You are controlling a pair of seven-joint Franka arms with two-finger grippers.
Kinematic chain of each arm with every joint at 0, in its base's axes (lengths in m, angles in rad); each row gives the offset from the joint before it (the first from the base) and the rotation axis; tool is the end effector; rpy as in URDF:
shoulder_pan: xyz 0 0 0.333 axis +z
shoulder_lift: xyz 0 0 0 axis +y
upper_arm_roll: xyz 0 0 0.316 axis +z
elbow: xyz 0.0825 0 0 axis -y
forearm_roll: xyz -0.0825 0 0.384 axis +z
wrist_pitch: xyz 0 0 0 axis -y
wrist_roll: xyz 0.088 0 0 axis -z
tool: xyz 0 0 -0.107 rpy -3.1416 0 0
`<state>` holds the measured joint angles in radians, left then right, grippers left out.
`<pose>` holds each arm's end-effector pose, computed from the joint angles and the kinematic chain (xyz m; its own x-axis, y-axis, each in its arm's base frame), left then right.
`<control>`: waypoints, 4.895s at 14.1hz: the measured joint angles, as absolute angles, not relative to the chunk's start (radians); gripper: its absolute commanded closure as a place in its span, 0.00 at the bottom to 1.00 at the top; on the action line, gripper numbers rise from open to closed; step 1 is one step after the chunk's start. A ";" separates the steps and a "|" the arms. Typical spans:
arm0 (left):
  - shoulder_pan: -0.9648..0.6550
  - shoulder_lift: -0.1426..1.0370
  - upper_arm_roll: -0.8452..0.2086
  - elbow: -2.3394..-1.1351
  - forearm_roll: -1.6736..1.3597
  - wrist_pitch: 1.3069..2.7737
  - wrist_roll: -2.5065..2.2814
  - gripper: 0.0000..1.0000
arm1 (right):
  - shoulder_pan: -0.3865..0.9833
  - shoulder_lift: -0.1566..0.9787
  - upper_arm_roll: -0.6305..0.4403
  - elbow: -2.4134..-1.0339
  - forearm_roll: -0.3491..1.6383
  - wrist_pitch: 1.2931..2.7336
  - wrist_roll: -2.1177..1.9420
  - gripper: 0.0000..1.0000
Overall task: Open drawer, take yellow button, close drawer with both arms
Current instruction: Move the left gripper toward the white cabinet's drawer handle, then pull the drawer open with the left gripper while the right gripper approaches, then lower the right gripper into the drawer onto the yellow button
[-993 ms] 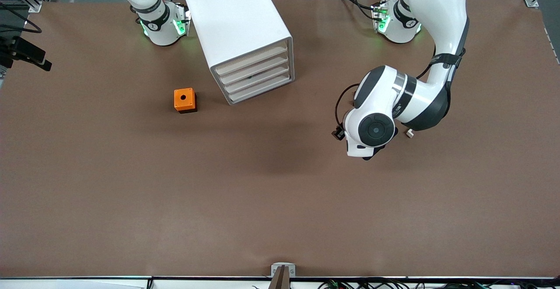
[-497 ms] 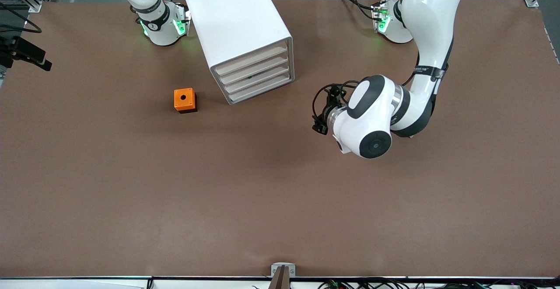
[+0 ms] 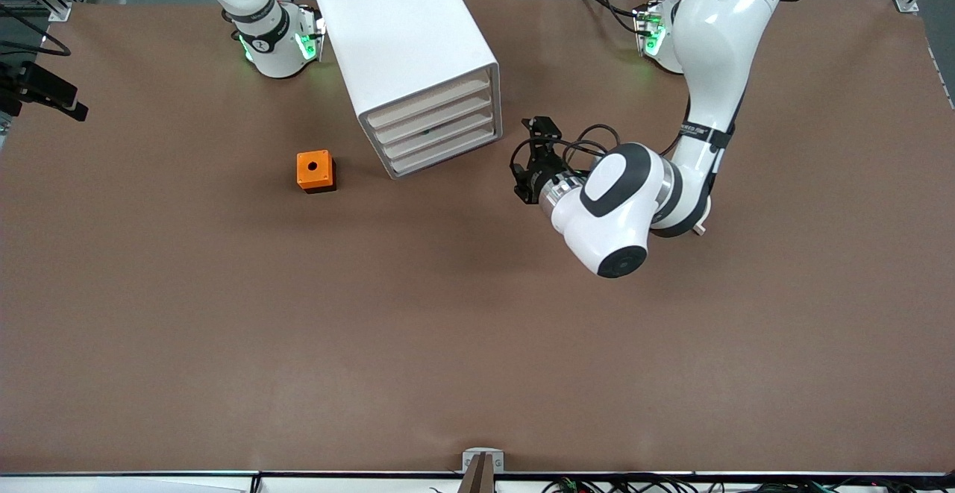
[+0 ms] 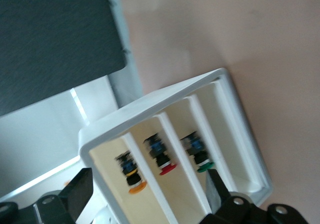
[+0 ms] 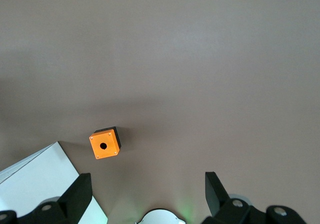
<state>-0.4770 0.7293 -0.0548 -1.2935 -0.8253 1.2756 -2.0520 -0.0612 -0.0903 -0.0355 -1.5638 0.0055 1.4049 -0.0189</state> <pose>0.5296 -0.4105 0.3228 -0.2176 0.9163 -0.3362 0.5145 -0.1850 -0.8373 0.5059 -0.0494 0.6618 0.9947 -0.0762 -0.0684 -0.0771 -0.9970 -0.0100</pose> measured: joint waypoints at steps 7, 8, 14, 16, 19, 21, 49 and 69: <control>-0.501 0.834 -0.055 -1.293 -0.978 1.260 -2.295 0.35 | -0.061 -0.077 -0.037 -1.555 0.005 1.406 -0.031 0.00; -0.509 0.840 -0.055 -1.293 -0.991 1.259 -2.311 0.39 | -0.061 -0.066 -0.037 -1.556 0.005 1.407 -0.034 0.00; -0.573 0.848 -0.069 -1.297 -1.003 1.255 -2.354 0.48 | -0.062 0.031 -0.038 -1.553 -0.002 1.443 -0.041 0.00; -0.593 0.854 -0.074 -1.298 -1.003 1.255 -2.362 0.48 | -0.062 0.036 -0.039 -1.550 -0.004 1.443 -0.042 0.00; -0.623 0.861 -0.076 -1.301 -1.003 1.248 -2.363 0.52 | -0.063 0.046 -0.041 -1.549 -0.008 1.441 -0.042 0.00; -0.638 0.862 -0.076 -1.306 -1.003 1.234 -2.364 0.57 | -0.063 0.085 -0.041 -1.549 -0.009 1.445 -0.044 0.00; -0.464 0.868 -0.064 -1.307 -1.022 1.243 -2.404 0.84 | 0.237 0.110 -0.020 -1.557 0.043 1.460 0.680 0.00; -0.356 0.868 -0.060 -1.267 -1.028 1.269 -2.186 0.00 | 0.817 0.214 -0.014 -1.656 0.057 1.866 1.706 0.00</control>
